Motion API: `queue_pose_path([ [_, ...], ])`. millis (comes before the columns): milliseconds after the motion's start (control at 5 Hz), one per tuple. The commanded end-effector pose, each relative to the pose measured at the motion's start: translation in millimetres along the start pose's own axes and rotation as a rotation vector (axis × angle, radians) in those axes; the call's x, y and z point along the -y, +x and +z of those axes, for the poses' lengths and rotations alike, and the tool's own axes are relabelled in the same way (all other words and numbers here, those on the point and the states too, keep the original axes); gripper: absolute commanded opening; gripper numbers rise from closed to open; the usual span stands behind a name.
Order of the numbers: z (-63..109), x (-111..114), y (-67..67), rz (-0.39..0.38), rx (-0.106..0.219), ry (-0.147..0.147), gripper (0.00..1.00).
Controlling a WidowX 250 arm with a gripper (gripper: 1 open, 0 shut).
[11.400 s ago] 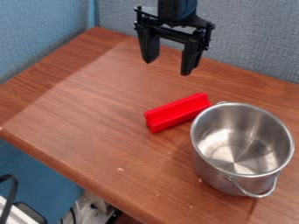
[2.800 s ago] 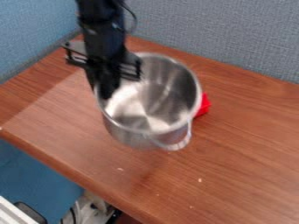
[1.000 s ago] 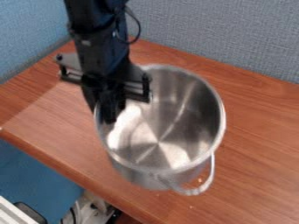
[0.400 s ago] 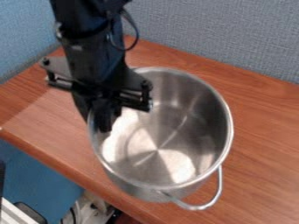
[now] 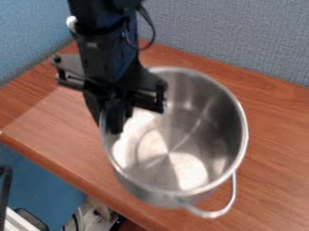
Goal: Move the red object from the metal pot to the table
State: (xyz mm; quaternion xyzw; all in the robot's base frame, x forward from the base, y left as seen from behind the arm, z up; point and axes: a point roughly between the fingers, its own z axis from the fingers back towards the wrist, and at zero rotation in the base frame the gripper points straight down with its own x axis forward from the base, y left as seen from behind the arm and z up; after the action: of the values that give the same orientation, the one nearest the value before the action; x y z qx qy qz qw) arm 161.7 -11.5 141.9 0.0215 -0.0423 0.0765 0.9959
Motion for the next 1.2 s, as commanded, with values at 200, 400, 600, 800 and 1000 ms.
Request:
queue_pose_path([
  [200,2.9,-1,2.9,-0.165,0.024,-0.009,0.00],
  [400,-23.6,5,-3.3,-0.290,-0.012,-0.022,0.00],
  [600,-21.7,0,9.7,-0.304,-0.052,-0.002,0.00],
  [800,-25.1,0,18.5,-0.302,-0.065,0.002,0.00],
  [1000,-33.8,0,38.4,-0.288,-0.061,0.010,0.00],
])
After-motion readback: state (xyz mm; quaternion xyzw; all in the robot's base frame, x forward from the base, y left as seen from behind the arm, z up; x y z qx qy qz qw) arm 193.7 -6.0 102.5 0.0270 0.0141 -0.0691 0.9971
